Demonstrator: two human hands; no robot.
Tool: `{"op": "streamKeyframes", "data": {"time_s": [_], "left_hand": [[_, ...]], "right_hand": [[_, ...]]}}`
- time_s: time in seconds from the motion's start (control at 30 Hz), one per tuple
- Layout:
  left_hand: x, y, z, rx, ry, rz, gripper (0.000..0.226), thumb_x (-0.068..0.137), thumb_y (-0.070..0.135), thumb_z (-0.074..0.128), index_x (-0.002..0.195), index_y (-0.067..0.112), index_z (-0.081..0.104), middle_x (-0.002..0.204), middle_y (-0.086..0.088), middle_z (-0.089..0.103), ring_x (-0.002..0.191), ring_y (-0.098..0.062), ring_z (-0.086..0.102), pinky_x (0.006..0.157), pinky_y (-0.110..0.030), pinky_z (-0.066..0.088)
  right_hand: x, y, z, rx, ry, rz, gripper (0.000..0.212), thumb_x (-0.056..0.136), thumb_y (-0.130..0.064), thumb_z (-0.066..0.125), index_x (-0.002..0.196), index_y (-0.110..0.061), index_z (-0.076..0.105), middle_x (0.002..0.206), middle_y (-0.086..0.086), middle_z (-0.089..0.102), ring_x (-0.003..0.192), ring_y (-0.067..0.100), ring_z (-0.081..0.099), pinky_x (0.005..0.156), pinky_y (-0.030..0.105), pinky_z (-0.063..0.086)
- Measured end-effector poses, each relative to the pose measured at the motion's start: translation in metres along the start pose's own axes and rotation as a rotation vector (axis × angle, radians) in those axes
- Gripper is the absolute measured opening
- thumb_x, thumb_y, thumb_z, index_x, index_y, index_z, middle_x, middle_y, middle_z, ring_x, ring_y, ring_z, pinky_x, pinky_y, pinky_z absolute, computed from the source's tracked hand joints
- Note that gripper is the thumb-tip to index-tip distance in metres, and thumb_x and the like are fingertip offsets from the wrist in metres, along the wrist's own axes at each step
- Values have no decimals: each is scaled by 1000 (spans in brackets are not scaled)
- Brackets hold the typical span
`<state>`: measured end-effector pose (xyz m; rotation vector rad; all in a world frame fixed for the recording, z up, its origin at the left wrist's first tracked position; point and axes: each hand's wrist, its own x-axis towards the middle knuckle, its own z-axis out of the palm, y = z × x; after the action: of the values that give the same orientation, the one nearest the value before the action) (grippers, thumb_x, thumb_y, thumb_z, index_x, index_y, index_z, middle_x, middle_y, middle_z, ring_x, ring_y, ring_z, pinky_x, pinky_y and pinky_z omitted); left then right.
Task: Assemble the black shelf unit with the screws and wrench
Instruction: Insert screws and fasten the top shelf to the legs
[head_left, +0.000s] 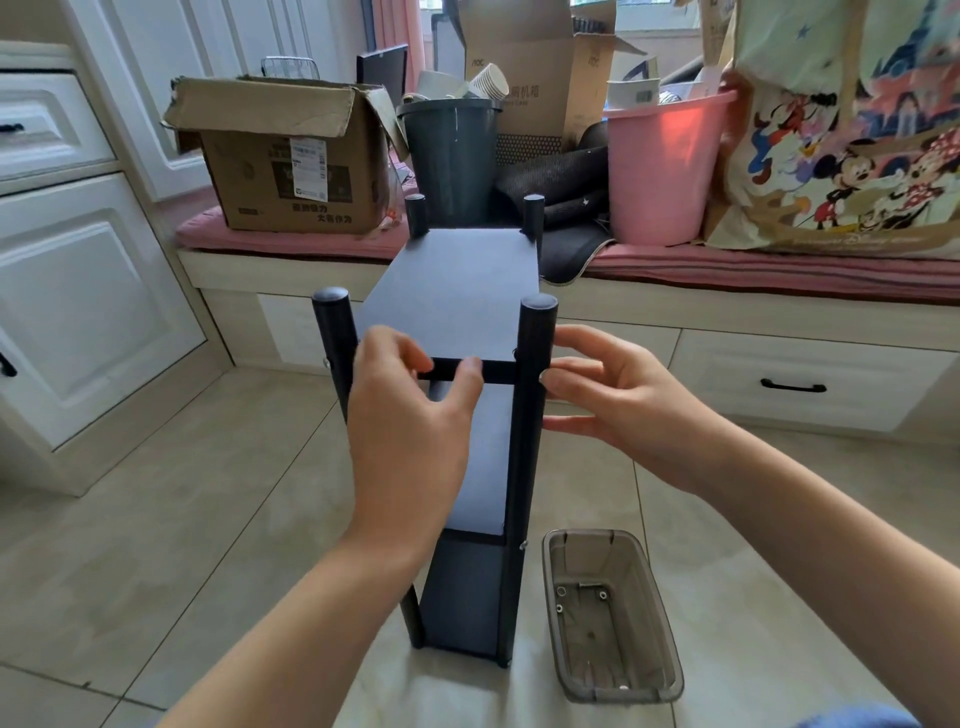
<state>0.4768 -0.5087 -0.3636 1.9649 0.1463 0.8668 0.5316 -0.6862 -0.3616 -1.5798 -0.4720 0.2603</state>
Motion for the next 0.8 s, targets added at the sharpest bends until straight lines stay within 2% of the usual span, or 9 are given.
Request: {"op": "streamKeyframes", "data": {"time_s": [0.07,0.13,0.17,0.23,0.3,0.4,0.63,0.7,0.8], "left_hand": [[3,0,-1,180,-17,284,26,85,28,78,91,16,55,90,5,52,88,-19,49,80,-22,39],[8,-3,3,325,-151,404,41,83,37,78,111,10,64,111,-3,62,114,-25,54,103,-37,40],[11,-4,6,389,-240,416,52,84,44,74,122,9,64,124,-4,63,128,-26,51,115,-45,32],[12,-3,11,488,-336,432,65,88,59,58,133,13,61,139,0,59,142,-20,42,125,-45,8],[12,-3,14,486,-325,447,67,88,65,47,134,18,63,139,3,61,140,-17,45,123,-42,2],[13,-4,19,448,-286,440,61,88,62,51,131,21,65,135,3,64,135,-19,51,122,-44,6],[10,-2,22,426,-240,400,54,85,59,54,126,26,68,133,7,65,134,-17,51,121,-44,12],[9,0,24,420,-226,393,51,85,55,55,124,26,70,132,6,66,133,-19,52,120,-45,15],[7,3,25,421,-212,380,47,85,53,56,121,26,71,130,6,67,133,-20,53,119,-47,17]], "right_hand": [[0,1,-2,24,-4,-3,33,95,-12,62,127,-21,59,114,15,71,110,29,67,92,44,56],[1,3,-3,76,23,3,36,87,-17,70,119,-19,56,107,14,73,103,28,70,89,45,58],[2,5,-3,119,54,18,41,79,-20,75,114,-18,53,104,14,74,100,27,71,88,46,58],[4,9,-5,199,109,58,49,68,-24,80,107,-16,51,97,12,75,95,26,72,86,46,58],[5,11,-6,268,106,98,42,68,-26,80,101,-14,57,94,10,74,95,27,72,83,41,59],[8,14,-7,376,73,144,30,77,-31,73,95,-8,66,92,8,74,93,25,73,82,34,58],[23,9,5,406,229,342,44,99,-42,52,108,-3,68,100,13,76,86,23,74,75,32,58],[28,4,10,420,197,354,44,98,-45,52,105,-5,70,96,10,76,85,22,74,75,32,57],[31,1,18,415,151,296,29,91,-39,64,95,-12,75,93,8,76,84,20,73,69,29,57]]}}
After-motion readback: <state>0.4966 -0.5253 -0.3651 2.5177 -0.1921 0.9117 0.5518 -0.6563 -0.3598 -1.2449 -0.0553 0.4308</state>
